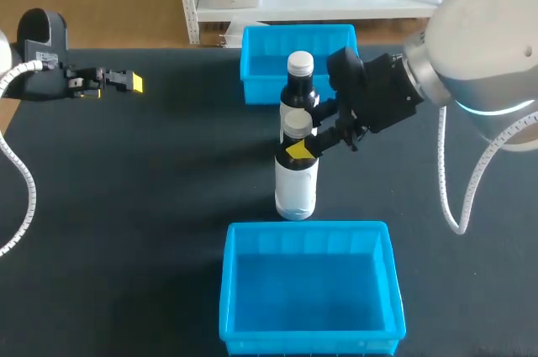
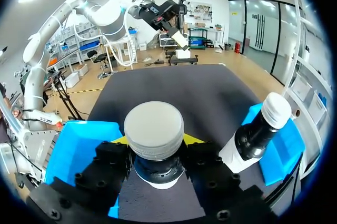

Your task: Pick up the bottle, and place it in the far bin if it is heavy, or in the near bin if it is light.

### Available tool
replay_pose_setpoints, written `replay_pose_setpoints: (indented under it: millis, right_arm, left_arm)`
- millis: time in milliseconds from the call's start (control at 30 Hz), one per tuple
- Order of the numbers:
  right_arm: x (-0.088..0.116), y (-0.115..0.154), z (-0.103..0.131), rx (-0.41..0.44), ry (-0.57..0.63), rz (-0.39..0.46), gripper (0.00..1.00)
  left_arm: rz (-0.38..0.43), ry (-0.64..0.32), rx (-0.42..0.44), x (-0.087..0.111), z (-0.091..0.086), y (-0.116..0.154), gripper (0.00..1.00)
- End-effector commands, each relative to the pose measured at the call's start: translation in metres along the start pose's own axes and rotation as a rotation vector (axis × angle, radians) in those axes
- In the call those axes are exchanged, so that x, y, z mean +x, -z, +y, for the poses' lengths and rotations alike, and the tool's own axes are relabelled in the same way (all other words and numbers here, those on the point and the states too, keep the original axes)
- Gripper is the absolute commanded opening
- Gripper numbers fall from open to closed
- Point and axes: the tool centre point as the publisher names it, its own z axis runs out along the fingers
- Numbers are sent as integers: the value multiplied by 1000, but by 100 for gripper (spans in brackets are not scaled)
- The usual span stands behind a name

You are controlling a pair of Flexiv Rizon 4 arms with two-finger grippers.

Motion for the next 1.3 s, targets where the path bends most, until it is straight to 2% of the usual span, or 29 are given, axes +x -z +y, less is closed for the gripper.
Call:
replay_pose_setpoints:
  millis: [33,333,667,1067,1300]
  right_arm:
    - [1,1,-1,4,3,-7,0]
    - [-1,24,-18,65,-3,-6,0]
    - [-2,77,-39,159,-26,9,0]
    - [4,125,-46,182,-30,32,0]
    - [16,150,-51,202,-46,34,0]
  left_arm:
    - [0,0,0,0,0,0,100]
    - [0,0,0,0,0,0,100]
    - [0,0,0,0,0,0,100]
    - [0,0,0,0,0,0,100]
    - [0,0,0,0,0,0,100]
